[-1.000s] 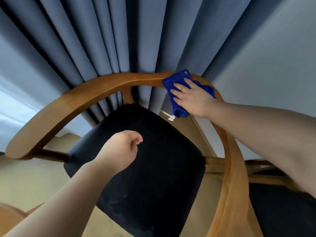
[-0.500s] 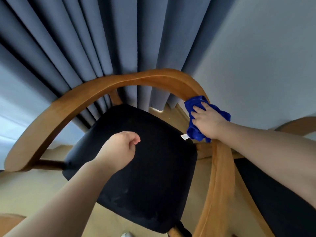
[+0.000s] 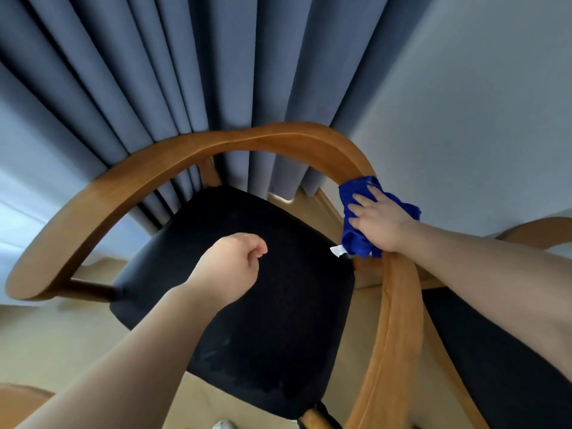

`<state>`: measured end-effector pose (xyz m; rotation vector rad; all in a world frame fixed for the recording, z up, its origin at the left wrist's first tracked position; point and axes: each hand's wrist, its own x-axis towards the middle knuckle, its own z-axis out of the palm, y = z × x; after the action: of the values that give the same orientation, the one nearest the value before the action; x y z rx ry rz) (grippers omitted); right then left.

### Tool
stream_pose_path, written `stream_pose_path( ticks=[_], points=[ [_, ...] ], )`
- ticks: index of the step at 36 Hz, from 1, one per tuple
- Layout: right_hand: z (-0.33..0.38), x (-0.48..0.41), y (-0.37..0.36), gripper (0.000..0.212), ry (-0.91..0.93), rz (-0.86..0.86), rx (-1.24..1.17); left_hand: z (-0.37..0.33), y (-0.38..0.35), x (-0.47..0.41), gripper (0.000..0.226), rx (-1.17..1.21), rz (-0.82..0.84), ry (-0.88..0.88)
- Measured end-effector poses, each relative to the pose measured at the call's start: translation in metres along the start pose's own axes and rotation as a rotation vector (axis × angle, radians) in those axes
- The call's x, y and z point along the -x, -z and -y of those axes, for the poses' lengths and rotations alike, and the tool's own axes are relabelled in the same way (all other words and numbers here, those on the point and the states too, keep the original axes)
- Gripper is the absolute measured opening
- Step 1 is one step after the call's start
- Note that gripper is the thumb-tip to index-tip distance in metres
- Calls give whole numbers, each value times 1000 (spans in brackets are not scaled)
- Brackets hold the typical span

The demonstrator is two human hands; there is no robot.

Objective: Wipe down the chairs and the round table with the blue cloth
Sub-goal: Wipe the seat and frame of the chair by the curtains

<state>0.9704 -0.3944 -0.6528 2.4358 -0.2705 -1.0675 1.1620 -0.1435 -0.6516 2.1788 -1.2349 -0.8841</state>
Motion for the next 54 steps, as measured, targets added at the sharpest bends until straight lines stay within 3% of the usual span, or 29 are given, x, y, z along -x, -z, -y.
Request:
stream_pose_path(
  ticks=[12,28,35,42,47,51,54],
  points=[
    [-29,-65,31,59,110,-153,220,16,-2,-23,24,16,-69,41],
    [-26,-154,123,54,288,-394,499,42,26,3,25,-27,-203,231],
    [-8,-138,155,62,277,-473,241,39,39,32,28,-23,-211,317],
    [-13,-60,184,71,244,-669,-9,5,72,51,25,24,-233,285],
    [-2,23,206,65,208,-846,-209,-37,107,67,51,137,-280,229],
    [22,96,219,49,171,-1000,-343,-74,137,96,73,231,-199,112],
    [41,142,227,56,142,-1044,-379,-103,155,124,56,397,-86,42]
  ],
)
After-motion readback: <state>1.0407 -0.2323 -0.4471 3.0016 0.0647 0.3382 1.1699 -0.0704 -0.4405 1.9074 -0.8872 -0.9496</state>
